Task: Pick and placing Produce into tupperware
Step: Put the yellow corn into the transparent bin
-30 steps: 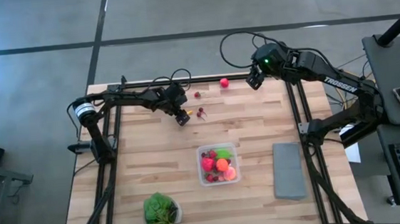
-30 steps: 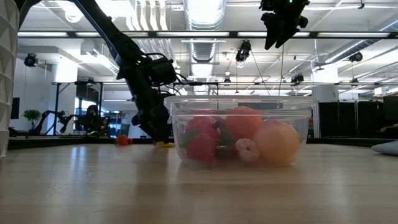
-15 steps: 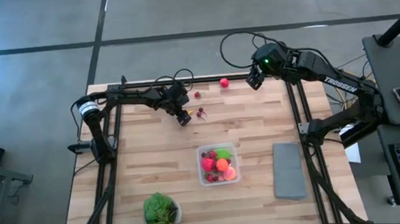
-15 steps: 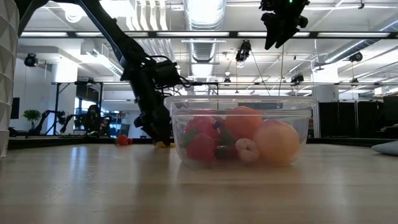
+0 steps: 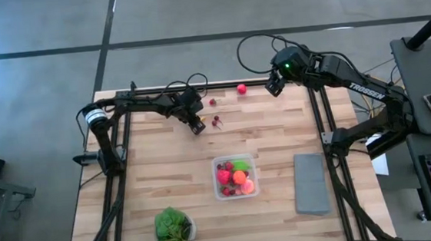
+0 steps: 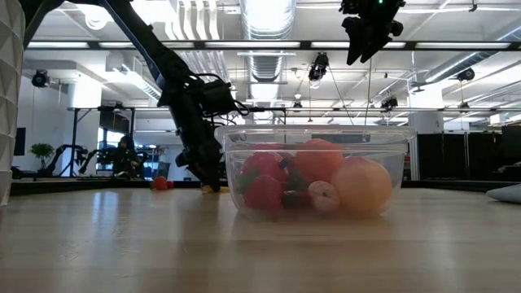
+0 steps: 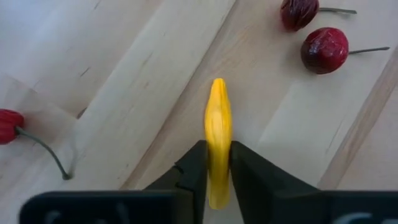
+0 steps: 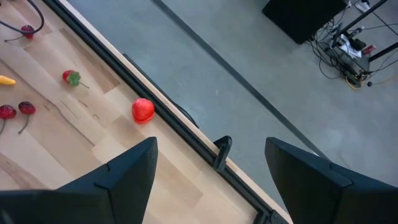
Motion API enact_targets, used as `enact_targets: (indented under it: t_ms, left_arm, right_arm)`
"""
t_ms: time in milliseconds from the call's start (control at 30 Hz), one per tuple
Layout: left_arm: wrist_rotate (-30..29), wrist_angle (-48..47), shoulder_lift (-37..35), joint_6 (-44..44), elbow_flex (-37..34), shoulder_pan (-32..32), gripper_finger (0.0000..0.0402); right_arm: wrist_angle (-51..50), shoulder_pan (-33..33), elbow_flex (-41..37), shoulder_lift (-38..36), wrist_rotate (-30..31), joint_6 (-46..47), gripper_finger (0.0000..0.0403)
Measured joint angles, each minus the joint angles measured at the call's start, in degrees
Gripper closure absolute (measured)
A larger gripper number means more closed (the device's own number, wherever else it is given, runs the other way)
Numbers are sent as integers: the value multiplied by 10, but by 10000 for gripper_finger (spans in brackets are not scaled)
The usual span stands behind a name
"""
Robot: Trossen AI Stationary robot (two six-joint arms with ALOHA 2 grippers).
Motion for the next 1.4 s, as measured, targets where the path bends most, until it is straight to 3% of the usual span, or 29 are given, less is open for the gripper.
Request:
enact_targets:
  t_ms: [233, 567, 733, 800, 933, 1100, 1400]
  left_arm:
    - [12, -5, -21, -2, 1, -3, 384]
    - [15, 19, -71, -2, 1, -7, 389]
    - [170, 53, -95, -3, 1, -29, 389]
    - [194, 61, -105, -4, 2, -58, 389]
    - [185, 72, -115, -12, 10, -141, 389]
    - [104, 78, -115, -86, 21, -236, 389]
    - [90, 101, -115, -242, 21, -307, 381]
  right_arm:
    - [0, -1, 0, 0, 0, 0, 113]
    - [1, -22, 0, 0, 1, 45, 113]
    - [-18, -20, 0, 0, -4, 98, 113]
    - [-45, -13, 0, 0, -5, 96, 113]
    - [-125, -2, 0, 0, -7, 96, 113]
    - [-205, 11, -3, -6, -5, 96, 113]
    - [-183, 21, -52, -62, -5, 95, 113]
